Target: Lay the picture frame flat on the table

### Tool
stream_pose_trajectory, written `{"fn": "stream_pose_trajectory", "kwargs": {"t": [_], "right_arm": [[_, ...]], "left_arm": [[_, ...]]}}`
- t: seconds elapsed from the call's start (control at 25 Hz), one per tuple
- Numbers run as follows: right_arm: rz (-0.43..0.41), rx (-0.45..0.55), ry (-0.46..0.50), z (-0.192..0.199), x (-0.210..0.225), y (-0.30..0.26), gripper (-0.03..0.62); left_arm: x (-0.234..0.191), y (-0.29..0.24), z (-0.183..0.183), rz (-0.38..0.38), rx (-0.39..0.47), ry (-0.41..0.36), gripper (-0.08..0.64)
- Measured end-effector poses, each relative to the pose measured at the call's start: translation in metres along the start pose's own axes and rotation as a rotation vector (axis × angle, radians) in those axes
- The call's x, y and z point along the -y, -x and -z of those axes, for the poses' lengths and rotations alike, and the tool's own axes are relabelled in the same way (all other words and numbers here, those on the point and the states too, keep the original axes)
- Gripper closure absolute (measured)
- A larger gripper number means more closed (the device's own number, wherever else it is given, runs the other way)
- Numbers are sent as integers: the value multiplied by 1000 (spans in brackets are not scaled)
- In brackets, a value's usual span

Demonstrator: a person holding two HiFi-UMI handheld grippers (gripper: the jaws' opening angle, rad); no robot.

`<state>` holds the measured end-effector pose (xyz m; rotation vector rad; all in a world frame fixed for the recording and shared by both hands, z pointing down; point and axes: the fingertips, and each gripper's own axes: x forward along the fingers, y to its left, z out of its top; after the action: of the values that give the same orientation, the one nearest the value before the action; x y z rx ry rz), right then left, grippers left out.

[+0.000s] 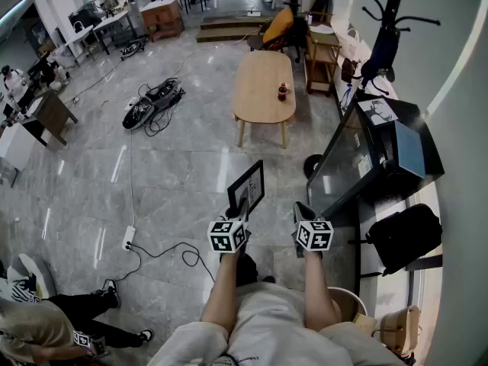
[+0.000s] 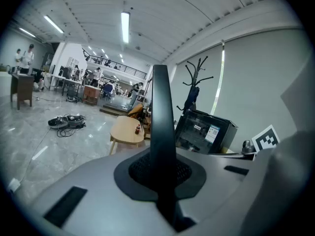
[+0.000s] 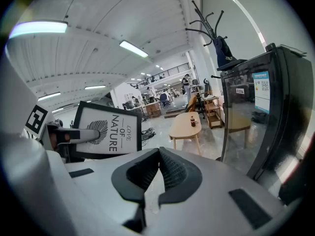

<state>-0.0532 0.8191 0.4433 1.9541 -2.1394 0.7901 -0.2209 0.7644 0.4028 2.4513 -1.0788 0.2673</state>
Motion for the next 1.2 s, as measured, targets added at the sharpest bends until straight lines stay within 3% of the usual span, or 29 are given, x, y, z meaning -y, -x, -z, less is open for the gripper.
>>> {"fn": "stream_pose_trajectory", "kwargs": {"t": [0.28, 0.48, 0.64, 0.84, 1.2], "right_arm": [[15, 5, -7, -16, 7, -19, 558], [4, -23, -4, -35, 13, -60, 558], [-49, -14, -22, -64, 6, -101, 557], [-53, 12, -34, -93, 16, -149, 557], [-122, 25, -156, -116, 12, -243, 557]], "left_arm": [[-12, -22, -6, 3, -11, 13, 532], [-29, -63, -27, 48, -28, 1, 532], [-55, -97, -50, 69, -37, 13, 532], [-90, -146, -81, 82, -32, 26, 532], [-166, -213, -117, 115, -62, 27, 532]]}}
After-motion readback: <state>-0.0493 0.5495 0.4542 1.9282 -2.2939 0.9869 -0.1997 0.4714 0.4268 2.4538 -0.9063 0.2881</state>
